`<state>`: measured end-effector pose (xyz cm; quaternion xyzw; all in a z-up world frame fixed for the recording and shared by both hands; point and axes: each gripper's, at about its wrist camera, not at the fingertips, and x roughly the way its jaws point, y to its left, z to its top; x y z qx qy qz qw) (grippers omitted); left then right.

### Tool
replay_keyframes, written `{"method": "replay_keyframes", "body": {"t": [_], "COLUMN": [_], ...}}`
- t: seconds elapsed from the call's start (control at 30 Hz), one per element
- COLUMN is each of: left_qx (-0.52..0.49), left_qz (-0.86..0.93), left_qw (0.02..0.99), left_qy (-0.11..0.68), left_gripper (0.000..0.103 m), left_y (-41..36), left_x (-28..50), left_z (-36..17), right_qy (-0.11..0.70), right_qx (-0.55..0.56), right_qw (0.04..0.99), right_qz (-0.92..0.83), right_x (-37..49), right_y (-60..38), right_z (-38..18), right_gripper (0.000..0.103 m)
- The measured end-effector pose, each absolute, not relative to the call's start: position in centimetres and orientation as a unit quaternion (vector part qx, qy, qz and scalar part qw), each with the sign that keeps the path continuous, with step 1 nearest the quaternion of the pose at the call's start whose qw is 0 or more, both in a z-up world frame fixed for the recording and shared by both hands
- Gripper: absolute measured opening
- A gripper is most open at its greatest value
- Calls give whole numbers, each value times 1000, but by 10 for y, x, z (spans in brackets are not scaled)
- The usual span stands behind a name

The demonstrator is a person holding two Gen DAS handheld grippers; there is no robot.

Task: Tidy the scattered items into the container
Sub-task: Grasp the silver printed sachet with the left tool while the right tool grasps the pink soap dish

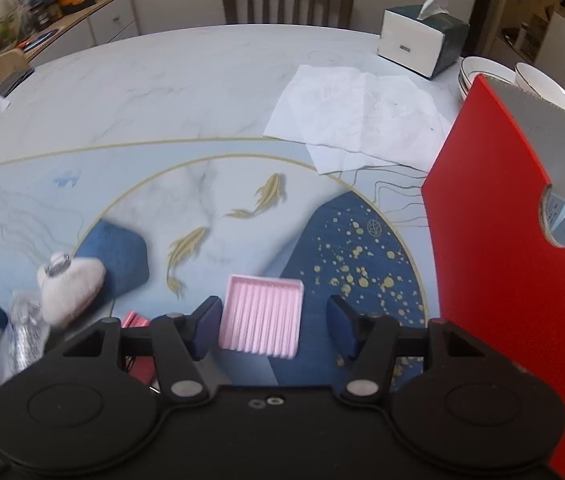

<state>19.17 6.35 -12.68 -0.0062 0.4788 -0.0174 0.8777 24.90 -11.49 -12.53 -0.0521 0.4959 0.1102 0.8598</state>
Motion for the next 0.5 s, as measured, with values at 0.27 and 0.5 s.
{"method": "replay_keyframes", "body": {"t": [0.27,0.5], "left_qx": [6,13], "left_qz": [-38,-48], "left_qw": [880,881], "left_qy": [473,471], "left_gripper": [67,61], "left_y": [72,73], "left_x": [183,178], "left_z": [-124,-123], "right_qy": [493,491], "right_qx": [-62,-53], "right_qw": [859,860], "right_qz": [125,130], "right_x": [247,243], "right_y": [-118,-122], "right_z": [-123,-119], "right_gripper": [41,41]}}
